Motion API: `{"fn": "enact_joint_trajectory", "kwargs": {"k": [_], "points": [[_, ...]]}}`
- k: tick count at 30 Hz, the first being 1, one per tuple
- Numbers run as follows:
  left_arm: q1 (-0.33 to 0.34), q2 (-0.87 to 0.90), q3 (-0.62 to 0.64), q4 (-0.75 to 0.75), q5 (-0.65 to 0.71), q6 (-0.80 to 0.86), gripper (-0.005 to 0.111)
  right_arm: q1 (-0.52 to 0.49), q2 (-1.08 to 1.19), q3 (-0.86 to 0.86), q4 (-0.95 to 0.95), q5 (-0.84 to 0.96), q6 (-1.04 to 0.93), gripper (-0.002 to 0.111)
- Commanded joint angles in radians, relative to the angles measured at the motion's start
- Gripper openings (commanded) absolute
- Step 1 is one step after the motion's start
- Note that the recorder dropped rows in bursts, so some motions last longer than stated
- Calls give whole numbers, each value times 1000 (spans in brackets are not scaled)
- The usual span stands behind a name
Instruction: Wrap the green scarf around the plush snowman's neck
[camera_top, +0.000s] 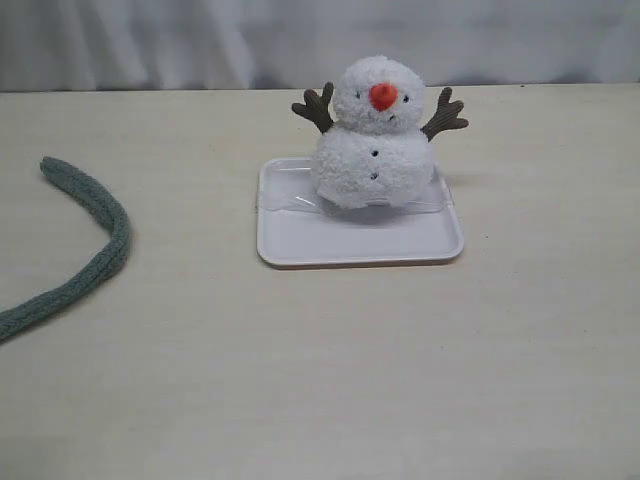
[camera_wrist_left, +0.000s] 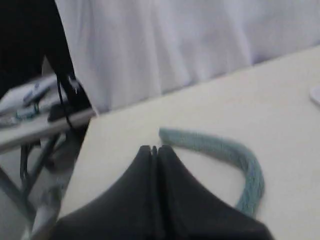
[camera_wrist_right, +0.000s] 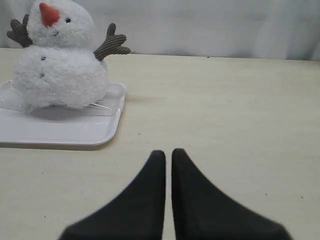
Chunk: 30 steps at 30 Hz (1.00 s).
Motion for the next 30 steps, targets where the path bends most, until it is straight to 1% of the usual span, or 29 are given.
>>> {"fn": "enact_joint_trajectory", "kwargs": {"k": [1,3,5,7,9,11,12,13,14,15,18,21,25,27,30], "points": [[-7,5,-6,30,-338,5,0,-9,5,-4,1,3,-8,4],[-7,5,-6,30,-541,1,0,-9,5,-4,1,3,-8,4],[-7,5,-6,30,-770,-38,0,-9,5,-4,1,3,-8,4],[-7,5,-6,32,-916,-89,0,-9,5,-4,1,3,-8,4],[-7,5,-6,49,-997,-153,0,-9,5,-4,1,3,-8,4],[-7,5,-6,83,-1038,-235,0,-9,5,-4,1,3,-8,4],[-7,5,-6,73,-1046,-267,0,-9,5,-4,1,3,-8,4],[-7,5,-6,15,-1029,-308,0,-9,5,-4,1,3,-8,4],[-7,5,-22,-24,-972,-355,0,-9,5,-4,1,3,-8,4],[-7,5,-62,-56,-882,-372,0,-9,5,-4,1,3,-8,4],[-7,94,-229,-63,-596,-372,0,-9,5,-4,1,3,-8,4],[-7,256,-380,-64,-410,-415,0,-9,5,-4,1,3,-8,4],[-7,477,-532,-65,-262,-415,0,-9,5,-4,1,3,-8,4],[-7,602,-589,-39,-250,-411,0,-9,5,-4,1,3,-8,4],[-7,774,-648,-6,-269,-411,7,-9,5,-4,1,3,-8,4]]}}
